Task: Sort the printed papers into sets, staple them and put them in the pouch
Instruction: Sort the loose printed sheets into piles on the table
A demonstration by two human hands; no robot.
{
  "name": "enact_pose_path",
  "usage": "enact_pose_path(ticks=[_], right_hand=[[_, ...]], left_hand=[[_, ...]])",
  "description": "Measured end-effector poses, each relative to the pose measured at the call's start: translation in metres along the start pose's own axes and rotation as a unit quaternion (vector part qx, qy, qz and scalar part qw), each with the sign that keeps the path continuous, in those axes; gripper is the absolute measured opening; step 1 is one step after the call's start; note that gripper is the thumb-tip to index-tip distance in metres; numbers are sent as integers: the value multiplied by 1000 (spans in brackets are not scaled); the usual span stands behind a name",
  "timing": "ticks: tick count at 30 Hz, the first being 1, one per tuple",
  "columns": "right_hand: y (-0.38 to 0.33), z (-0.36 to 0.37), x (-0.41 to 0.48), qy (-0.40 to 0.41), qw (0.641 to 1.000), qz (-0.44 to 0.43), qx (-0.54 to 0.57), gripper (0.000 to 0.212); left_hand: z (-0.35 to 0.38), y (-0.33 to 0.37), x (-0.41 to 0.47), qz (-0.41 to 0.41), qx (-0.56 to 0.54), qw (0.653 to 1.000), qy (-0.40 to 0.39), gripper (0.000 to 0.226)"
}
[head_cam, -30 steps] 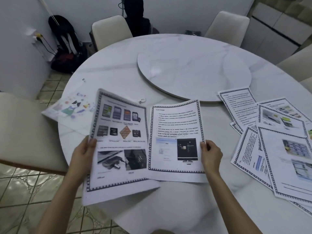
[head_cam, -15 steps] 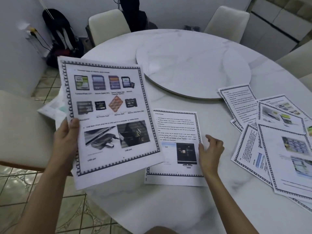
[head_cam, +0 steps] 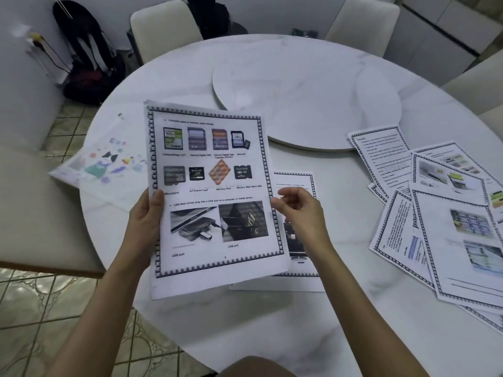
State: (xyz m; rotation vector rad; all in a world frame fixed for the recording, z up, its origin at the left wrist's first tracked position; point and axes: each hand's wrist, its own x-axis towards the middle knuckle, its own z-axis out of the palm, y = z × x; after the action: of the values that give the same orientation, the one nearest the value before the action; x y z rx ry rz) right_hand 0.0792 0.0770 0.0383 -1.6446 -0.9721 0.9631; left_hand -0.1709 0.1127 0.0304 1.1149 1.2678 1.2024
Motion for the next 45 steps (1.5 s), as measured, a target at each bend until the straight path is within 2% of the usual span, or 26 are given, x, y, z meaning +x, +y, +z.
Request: enact_pose_path(ticks=[5,9,17,26,30,33,45], right_hand=[[4,8,1,11,999,31,-23,20],[9,15,2,1,999,36,-37,15],[23,28,1,3,999,32,-30,10],[51,42,-1,8,995,37,-89,6],[57,47,0,-10,993,34,-109,3],[60,50,0,3,992,26,-123,10],[73,44,1,36,987,-1,-155,8]], left_hand=[[-1,-8,-4,-32,-3,999,-5,21],[-4,-15,-7,-55,-10,998,-10,32],[-17,-30,-8,-88,-22,996,-18,30],[-29,-66,-11,-127,16,991,-32,31],[-30,-72,-13,-133,35,990,-34,33],[-28,-72,-14,-135,46,989,-33,31],[-21,-72,-17,-125,66,990,-25,31]])
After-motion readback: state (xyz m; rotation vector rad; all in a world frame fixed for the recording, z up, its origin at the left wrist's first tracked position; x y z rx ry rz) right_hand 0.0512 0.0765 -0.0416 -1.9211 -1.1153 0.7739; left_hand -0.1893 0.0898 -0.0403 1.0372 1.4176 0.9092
